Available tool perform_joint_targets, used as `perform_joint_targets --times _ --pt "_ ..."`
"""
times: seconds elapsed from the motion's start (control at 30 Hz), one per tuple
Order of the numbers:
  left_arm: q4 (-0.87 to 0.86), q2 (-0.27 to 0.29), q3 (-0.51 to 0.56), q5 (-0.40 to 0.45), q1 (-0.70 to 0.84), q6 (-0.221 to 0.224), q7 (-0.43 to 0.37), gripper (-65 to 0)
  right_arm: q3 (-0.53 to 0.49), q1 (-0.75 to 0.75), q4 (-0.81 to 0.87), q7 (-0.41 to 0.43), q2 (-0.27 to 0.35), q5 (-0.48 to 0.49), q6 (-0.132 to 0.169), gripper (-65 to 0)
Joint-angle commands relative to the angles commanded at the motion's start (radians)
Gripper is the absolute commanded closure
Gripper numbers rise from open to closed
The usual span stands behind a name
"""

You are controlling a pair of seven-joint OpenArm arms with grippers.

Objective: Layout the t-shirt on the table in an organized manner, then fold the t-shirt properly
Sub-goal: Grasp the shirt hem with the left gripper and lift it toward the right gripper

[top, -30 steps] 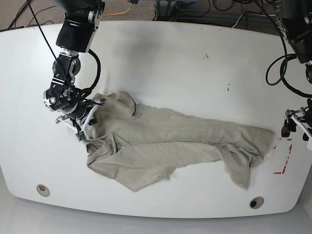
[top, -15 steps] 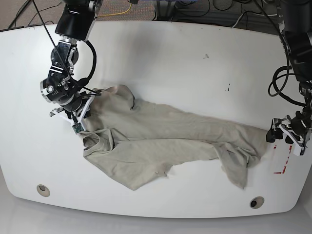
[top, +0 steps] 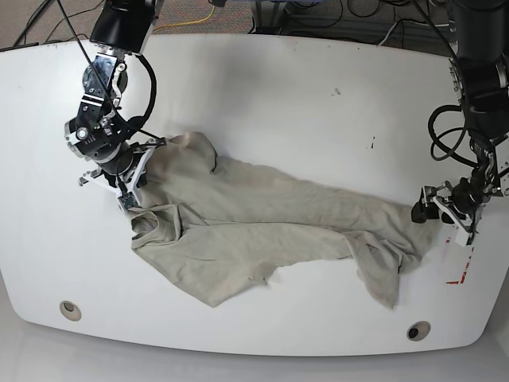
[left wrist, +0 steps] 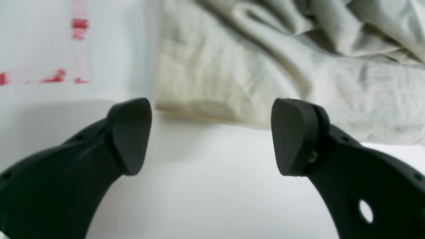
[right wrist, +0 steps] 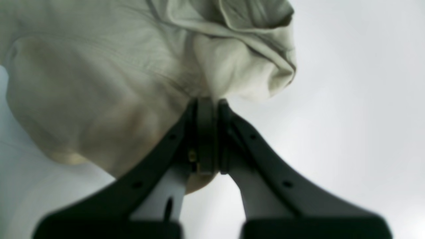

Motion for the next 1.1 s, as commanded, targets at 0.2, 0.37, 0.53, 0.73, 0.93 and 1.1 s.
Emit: perform_joint_targets --times 0.2,0.37,0.53,0.73,0.93,1.1 --pt "-0.002 0.032 -0.002 0.074 0.003 0.002 0.0 -51.8 0.0 -0.009 0.035 -0.048 0.0 0.003 0.0 -0.5" --pt "-0.002 0.035 -0.003 0.078 0.005 0.017 0.0 -51.8 0.0 -0.012 0.038 -0.057 0.0 0.003 0.0 -0.5" --pt "-0.003 0.035 -0.003 0.08 0.006 0.086 0.002 -51.8 0.0 -0.021 0.074 -0.057 0.0 0.003 0.0 -0.5" --pt "-0.003 0.037 -0.002 0.08 0.028 0.084 0.003 -45.4 0.0 -0.043 0.121 -0.057 0.0 0.003 0.0 -0.5" --pt "-0.097 0.055 0.035 0.08 0.035 0.087 -0.008 -21.5 0.0 -0.046 0.132 -0.057 0.0 0.003 0.0 -0.5" --pt "-0.147 0.055 0.035 0.08 0.038 0.087 -0.064 -7.8 0.0 -0.046 0.143 -0.058 0.0 0.003 0.0 -0.5"
